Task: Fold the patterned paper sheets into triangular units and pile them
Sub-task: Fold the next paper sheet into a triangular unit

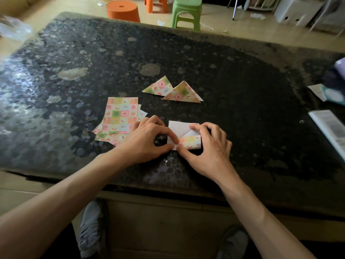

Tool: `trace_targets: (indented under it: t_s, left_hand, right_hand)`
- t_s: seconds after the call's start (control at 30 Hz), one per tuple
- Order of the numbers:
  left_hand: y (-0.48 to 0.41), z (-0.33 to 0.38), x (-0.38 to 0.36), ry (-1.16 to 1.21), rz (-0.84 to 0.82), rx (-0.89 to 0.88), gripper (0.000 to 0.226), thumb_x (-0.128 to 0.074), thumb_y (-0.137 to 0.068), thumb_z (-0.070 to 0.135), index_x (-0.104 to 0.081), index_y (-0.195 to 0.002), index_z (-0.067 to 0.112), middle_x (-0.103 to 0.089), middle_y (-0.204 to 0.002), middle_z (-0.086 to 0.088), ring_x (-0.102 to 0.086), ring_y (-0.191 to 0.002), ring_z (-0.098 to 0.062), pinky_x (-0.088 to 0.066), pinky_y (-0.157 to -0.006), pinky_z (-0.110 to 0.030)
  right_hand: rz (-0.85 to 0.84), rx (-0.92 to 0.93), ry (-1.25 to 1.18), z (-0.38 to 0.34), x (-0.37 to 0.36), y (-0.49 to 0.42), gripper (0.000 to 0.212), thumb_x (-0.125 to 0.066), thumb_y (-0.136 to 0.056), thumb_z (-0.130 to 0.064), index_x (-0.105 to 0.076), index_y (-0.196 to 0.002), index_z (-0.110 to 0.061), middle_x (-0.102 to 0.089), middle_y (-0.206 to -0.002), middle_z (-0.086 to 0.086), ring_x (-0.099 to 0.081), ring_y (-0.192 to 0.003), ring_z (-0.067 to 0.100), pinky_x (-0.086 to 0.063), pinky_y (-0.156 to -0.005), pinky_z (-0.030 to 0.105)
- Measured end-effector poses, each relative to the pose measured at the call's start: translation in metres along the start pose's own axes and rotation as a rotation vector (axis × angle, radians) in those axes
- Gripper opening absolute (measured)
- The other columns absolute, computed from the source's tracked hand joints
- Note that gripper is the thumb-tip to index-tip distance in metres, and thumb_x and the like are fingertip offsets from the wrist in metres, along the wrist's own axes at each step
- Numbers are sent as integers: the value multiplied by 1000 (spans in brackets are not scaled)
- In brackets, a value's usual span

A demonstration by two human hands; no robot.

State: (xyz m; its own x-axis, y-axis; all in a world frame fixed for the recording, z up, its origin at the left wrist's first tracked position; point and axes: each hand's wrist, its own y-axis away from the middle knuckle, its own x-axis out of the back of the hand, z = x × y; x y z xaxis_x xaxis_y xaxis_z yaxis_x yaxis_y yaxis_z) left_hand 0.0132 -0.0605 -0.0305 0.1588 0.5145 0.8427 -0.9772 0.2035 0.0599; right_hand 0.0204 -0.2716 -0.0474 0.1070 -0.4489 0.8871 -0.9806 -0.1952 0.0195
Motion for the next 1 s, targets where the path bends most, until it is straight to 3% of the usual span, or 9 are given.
trace_targets:
  t_s: [0.43, 0.63, 0.9, 1.0]
  left_hand:
    - [0, 7, -3, -39, 50, 24, 12, -71, -85, 59, -64, -94, 57, -44, -110, 15, -41, -108, -7, -23, -96, -32]
    - [0, 7, -7, -44, 98, 30, 17, -68, -83, 66, -67, -94, 53, -45, -109, 14, -42, -108, -6, -19, -93, -29]
    - [0, 8, -7, -46, 73, 39, 18, -69, -82, 66, -66, -92, 52, -44, -110, 14, -42, -110, -8, -21, -95, -31]
    - [-1, 8, -8, -58, 80, 52, 20, -68, -81, 68, -66, -92, 51, -44, -110, 15, -42, -110, -7, -21, -96, -31]
  right_hand:
    - [15, 0, -8, 2, -1, 1, 68, -65, -85, -69, -43, -144, -42, -27, -148, -12, -18, -143, 12, -18, -108, 32]
    - [61, 35, 31, 0, -6, 6, 82, -61, -89, -65, -25, -156, -36, -25, -150, -7, -19, -144, 16, -22, -114, 39]
    - [50, 33, 4, 3, -4, 3, 84, -63, -90, -63, -23, -158, -33, -25, -154, -6, -19, -146, 16, -19, -115, 39]
    - [49, 50, 15, 0, -5, 5, 93, -61, -91, -61, -8, -161, -32, -22, -156, -6, -18, -146, 16, -19, -116, 41]
